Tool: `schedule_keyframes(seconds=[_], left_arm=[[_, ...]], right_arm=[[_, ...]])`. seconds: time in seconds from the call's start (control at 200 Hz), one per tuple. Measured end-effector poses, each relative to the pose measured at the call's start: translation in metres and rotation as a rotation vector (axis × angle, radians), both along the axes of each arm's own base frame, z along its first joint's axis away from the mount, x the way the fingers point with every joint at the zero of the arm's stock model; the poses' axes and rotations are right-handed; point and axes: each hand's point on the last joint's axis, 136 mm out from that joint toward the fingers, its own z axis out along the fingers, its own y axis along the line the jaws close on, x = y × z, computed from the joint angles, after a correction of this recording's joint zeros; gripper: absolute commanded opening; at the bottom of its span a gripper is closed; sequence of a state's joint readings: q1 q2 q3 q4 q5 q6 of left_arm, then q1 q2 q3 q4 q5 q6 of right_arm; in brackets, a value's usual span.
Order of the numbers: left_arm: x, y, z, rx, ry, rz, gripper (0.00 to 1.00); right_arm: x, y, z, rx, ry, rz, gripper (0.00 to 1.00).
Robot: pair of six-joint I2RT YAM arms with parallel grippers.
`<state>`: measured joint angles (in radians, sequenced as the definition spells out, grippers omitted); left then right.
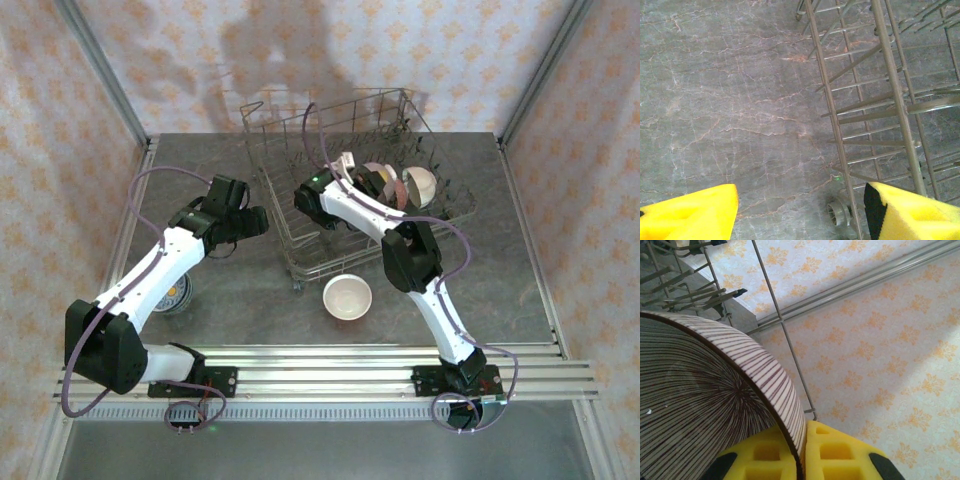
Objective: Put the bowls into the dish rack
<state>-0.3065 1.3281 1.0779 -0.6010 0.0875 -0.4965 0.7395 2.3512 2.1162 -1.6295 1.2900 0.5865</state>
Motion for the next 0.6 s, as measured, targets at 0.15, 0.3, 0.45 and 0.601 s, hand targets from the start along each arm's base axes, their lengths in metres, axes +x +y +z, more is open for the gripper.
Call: schedule_keyframes(seconds=[0.15, 0.3, 0.45, 0.601], left_arm=[[0.0, 0.0, 0.0, 0.0, 0.0, 0.0, 0.69], [-0.001, 0.001, -0.002, 0.002, 0.005, 0.001, 0.69], [-0.003, 0.001, -0.001, 0.0, 0.0, 0.0, 0.69], [-0.003, 0.001, 0.0, -0.001, -0.002, 0.0, 0.69]], right_arm=[[-0.003, 0.004, -0.019, 0.011, 0.076, -0.012, 0.16], [-0.004, 0.008, -0.035, 0.032, 0.123, -0.023, 0.15], [-0.005, 0.008, -0.039, 0.055, 0.142, -0.036, 0.14], [-0.005, 0.009, -0.039, 0.091, 0.145, -0.045, 0.12]])
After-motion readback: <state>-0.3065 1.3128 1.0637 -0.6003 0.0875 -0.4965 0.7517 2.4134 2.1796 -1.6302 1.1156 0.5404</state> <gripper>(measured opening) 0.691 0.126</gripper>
